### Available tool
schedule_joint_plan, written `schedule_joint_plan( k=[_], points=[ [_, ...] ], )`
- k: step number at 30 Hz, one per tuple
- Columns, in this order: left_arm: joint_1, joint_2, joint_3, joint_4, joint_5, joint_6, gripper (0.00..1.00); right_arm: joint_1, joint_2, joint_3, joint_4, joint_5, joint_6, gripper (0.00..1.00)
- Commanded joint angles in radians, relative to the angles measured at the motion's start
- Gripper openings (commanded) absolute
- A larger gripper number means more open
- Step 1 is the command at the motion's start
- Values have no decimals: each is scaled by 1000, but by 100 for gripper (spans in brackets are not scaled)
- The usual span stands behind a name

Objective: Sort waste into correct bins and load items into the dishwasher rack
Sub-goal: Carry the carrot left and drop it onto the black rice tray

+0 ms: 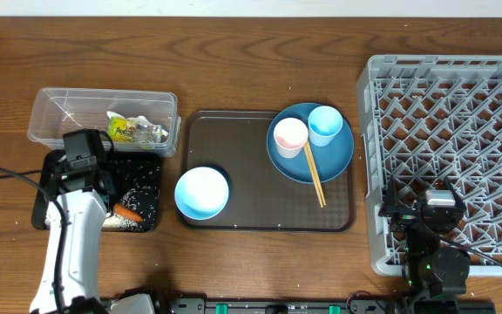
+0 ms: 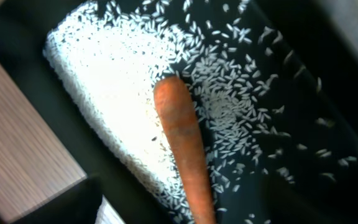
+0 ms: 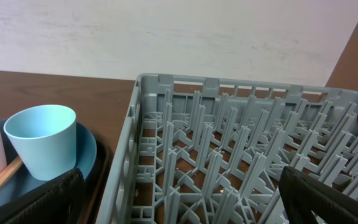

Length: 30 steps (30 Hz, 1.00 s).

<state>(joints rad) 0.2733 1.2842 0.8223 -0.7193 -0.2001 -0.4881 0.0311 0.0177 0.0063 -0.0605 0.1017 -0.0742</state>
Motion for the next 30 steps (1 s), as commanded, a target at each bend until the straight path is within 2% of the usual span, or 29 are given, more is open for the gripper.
schedule_joint_plan(
  k=[1,4,9,10,11,12,22,30],
  points=[
    [3,-69,82,-14,77,40,92,-3,0,-1,-3,-1,-10,99],
    [3,-143,126,-50,231,65,92,-3,0,-1,-3,-1,-10,99],
    [3,-290,139,-135,657,108,92,-3,0,-1,-3,-1,-10,99],
    [3,-313,139,-157,724,134,93,-3,0,-1,-3,-1,-10,99],
    [3,-338,139,-186,786,163,99,-3,0,-1,-3,-1,-10,99],
    [3,-356,139,-213,819,180,98,-3,0,-1,-3,-1,-10,99],
    [3,-423,134,-541,840,181,98,-3,0,-1,-3,-1,-10,99],
    [3,-423,129,-646,839,182,98,-3,0,-1,-3,-1,-10,99]
  ],
)
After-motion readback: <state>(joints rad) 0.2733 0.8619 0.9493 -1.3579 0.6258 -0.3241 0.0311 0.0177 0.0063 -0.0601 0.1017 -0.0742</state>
